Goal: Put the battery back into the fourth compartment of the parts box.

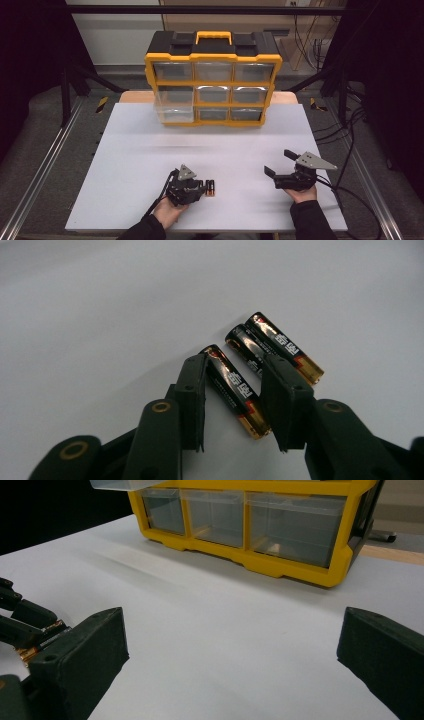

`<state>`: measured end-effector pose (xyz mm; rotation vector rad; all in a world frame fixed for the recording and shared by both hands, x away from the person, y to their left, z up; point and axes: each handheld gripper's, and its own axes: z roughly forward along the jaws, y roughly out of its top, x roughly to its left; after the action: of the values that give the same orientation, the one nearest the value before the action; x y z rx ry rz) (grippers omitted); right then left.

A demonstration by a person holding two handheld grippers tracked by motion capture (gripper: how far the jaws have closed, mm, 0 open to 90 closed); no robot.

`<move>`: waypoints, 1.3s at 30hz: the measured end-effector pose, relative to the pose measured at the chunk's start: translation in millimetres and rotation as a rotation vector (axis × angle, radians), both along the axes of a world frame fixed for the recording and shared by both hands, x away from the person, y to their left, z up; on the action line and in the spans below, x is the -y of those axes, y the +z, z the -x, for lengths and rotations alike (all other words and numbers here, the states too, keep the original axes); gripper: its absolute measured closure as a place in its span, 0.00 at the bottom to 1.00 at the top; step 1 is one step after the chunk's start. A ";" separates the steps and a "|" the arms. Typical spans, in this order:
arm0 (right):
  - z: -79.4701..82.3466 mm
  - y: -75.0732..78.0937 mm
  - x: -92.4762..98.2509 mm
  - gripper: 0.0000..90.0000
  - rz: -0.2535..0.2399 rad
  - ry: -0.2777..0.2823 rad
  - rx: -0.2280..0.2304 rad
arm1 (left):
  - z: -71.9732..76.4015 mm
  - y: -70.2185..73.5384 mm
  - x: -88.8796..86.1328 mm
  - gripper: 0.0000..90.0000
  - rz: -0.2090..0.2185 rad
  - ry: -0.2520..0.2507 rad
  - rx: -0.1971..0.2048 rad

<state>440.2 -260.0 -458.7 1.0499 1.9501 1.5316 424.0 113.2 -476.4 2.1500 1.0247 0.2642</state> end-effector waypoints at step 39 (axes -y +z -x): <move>0.1 0.8 1.3 0.00 -0.005 0.006 0.001 | -6.8 47.5 -38.1 0.85 0.075 0.033 0.108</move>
<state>440.1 -261.3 -457.9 1.0462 1.9510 1.5411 430.7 151.3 -428.9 2.0308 0.9941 0.3484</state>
